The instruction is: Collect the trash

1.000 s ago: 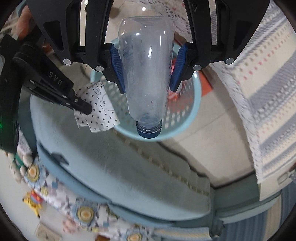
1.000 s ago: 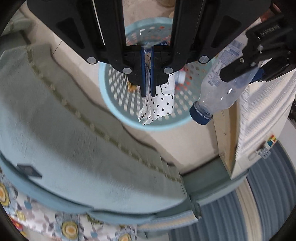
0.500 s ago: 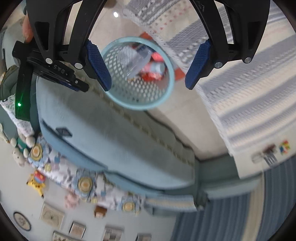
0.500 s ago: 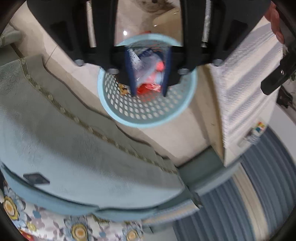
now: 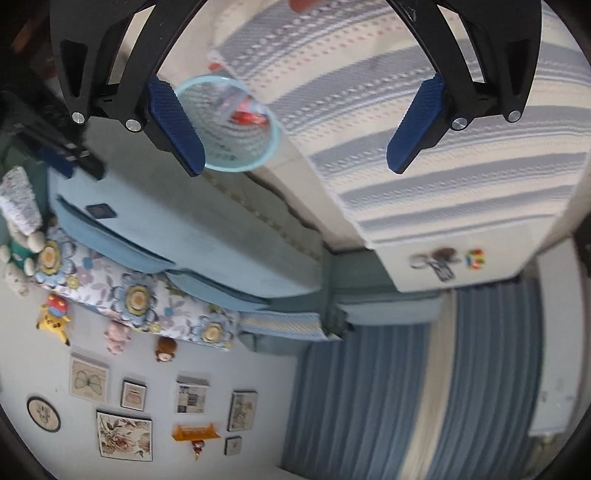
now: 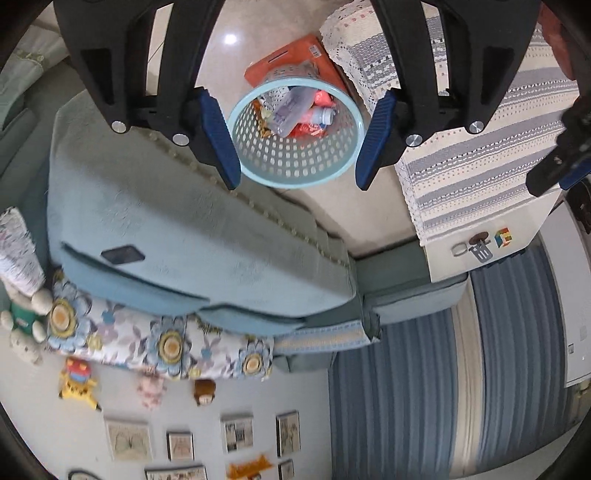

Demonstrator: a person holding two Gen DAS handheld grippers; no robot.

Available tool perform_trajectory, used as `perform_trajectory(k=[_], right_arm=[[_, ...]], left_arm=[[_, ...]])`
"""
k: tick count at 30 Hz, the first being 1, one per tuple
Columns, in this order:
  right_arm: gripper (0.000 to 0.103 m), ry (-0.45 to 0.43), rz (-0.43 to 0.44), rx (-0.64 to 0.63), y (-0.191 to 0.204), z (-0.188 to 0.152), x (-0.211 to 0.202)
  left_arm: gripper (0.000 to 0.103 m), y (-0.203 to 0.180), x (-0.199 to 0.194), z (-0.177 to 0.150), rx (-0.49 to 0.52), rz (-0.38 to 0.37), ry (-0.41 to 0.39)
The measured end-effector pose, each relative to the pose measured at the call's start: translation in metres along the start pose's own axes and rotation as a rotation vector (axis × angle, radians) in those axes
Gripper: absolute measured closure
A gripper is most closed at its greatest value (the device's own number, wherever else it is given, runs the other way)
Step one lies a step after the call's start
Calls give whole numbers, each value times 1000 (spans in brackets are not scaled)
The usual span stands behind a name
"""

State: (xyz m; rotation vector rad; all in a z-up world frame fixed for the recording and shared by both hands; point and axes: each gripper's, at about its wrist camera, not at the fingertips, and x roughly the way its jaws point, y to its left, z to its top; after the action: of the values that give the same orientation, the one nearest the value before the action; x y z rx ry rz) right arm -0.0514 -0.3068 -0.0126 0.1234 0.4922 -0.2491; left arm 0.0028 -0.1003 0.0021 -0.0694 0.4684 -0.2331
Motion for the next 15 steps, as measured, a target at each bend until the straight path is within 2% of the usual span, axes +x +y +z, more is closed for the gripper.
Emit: perform_trajectory(k=[5,9,12,15], right_arm=[[42,-72,-38,-22,9,-10,-20],[42,-156,-60,-4,13,-27,-40],[42,-151,-41,-6,20,-32,-41],[42,-147,-33,-22,29,-34,-42]], left_arm=[[8,7,-12,-27,24,75,-73],[8,18,-10,-37,12,70,-31],[8,23,-16,-38,40,128,-87],[8,28,-10,-38,36,122,-59]])
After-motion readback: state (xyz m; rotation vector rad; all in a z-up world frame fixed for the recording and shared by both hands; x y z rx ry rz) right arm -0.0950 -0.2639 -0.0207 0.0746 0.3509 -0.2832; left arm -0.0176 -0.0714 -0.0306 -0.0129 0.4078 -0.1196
